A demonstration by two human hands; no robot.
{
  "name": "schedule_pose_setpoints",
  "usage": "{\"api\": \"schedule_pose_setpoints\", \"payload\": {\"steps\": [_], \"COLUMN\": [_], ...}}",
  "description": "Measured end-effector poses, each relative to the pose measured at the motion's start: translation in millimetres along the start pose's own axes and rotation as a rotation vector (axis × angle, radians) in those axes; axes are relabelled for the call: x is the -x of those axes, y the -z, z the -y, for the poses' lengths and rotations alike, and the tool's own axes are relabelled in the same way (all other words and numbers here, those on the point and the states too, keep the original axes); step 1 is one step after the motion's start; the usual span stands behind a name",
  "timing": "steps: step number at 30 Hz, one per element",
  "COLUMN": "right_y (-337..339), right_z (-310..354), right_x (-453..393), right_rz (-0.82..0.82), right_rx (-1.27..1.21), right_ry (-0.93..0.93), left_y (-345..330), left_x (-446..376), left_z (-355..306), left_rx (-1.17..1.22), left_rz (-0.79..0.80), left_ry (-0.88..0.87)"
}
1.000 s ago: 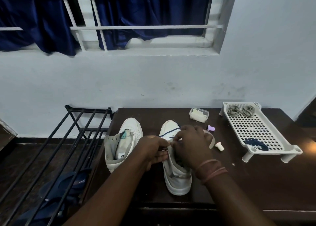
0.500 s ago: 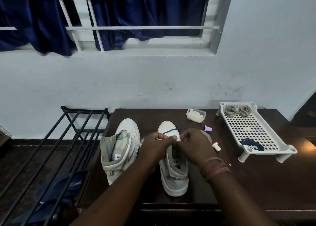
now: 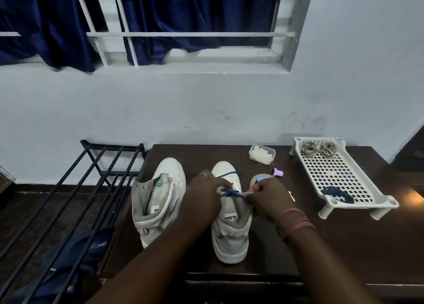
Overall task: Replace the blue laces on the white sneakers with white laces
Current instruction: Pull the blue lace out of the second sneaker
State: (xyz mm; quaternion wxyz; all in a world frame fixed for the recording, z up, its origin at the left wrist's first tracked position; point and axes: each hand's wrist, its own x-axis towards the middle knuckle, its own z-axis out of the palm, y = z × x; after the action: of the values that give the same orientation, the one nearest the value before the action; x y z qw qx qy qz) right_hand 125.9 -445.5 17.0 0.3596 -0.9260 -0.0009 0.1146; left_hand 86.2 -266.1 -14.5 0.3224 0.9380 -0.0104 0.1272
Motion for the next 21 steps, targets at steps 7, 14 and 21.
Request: {"api": "schedule_pose_setpoints", "payload": {"steps": [7,14,21], "right_y": [-5.5,-5.6,-6.5], "right_z": [1.9,3.3,4.5], "right_x": [-2.2,-1.0,-1.0], "right_rz": [-0.04,-0.047,-0.063], "right_rx": [-0.061,-0.054,-0.015], "right_ry": [0.035,0.03,0.063], "left_y": [-9.5,14.8,-5.4], "left_x": [2.8,-14.8,-3.8], "left_z": [-20.5,-4.7,-18.6], "left_rx": [-0.229,0.479,-0.409], "left_rz": [-0.197,-0.241,-0.078], "left_ry": [-0.202,0.419,-0.245]}}
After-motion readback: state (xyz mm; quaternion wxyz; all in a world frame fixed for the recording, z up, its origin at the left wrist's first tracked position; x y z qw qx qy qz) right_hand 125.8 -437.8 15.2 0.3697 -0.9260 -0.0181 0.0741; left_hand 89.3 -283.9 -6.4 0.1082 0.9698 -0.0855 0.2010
